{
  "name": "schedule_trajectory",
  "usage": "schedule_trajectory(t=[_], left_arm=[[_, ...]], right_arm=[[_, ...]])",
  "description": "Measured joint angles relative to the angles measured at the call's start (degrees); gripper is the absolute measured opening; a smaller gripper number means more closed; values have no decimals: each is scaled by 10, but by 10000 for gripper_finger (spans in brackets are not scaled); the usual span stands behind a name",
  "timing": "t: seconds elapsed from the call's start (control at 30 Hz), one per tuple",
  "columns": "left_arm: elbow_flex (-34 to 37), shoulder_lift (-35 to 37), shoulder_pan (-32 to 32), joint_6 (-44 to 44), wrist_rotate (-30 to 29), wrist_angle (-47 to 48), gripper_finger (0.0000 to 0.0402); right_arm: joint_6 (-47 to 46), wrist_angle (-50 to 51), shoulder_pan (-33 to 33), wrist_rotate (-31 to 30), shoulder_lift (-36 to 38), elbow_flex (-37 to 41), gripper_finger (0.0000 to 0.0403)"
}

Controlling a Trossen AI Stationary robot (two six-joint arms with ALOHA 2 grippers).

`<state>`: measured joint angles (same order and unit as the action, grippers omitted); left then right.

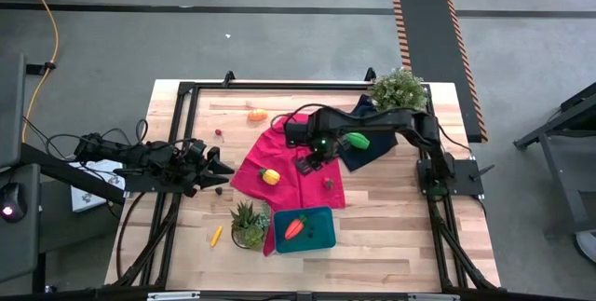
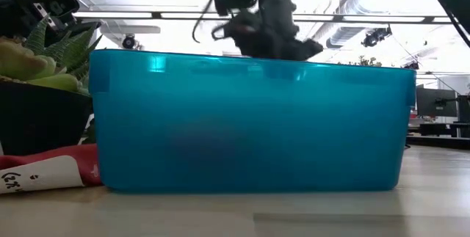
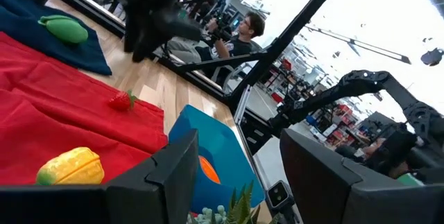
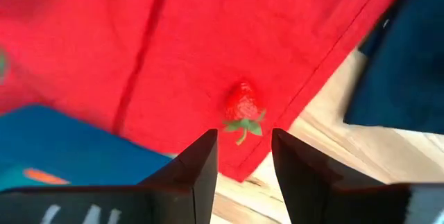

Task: Pick and placing Produce into tupperware
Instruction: Put the red strawberry into the blue bin

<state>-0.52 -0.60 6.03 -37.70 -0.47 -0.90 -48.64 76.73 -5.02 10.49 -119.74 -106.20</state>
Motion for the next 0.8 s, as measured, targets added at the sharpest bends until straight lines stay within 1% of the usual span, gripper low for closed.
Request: schedule_trajectory(t=[0.07, 0.23, 0.37, 0.47, 0.67, 0.8], left_arm=[[0, 0, 0, 0, 0, 0, 193], [0, 0, 0, 2, 0, 0, 193], [0, 0, 0, 5, -2, 0, 193], [0, 0, 0, 15, -2, 0, 193], [0, 0, 0, 15, -2, 0, 193], [0, 0, 0, 15, -2, 0, 193]], right_arm=[[-3, -24, 0, 3, 0, 26, 129], [-2, -68, 7, 16, 1, 63, 129], [9, -65, 8, 17, 1, 77, 132], [23, -57, 9, 17, 1, 78, 150], [27, -65, 9, 19, 0, 78, 212], [28, -73, 8, 3, 0, 78, 227]])
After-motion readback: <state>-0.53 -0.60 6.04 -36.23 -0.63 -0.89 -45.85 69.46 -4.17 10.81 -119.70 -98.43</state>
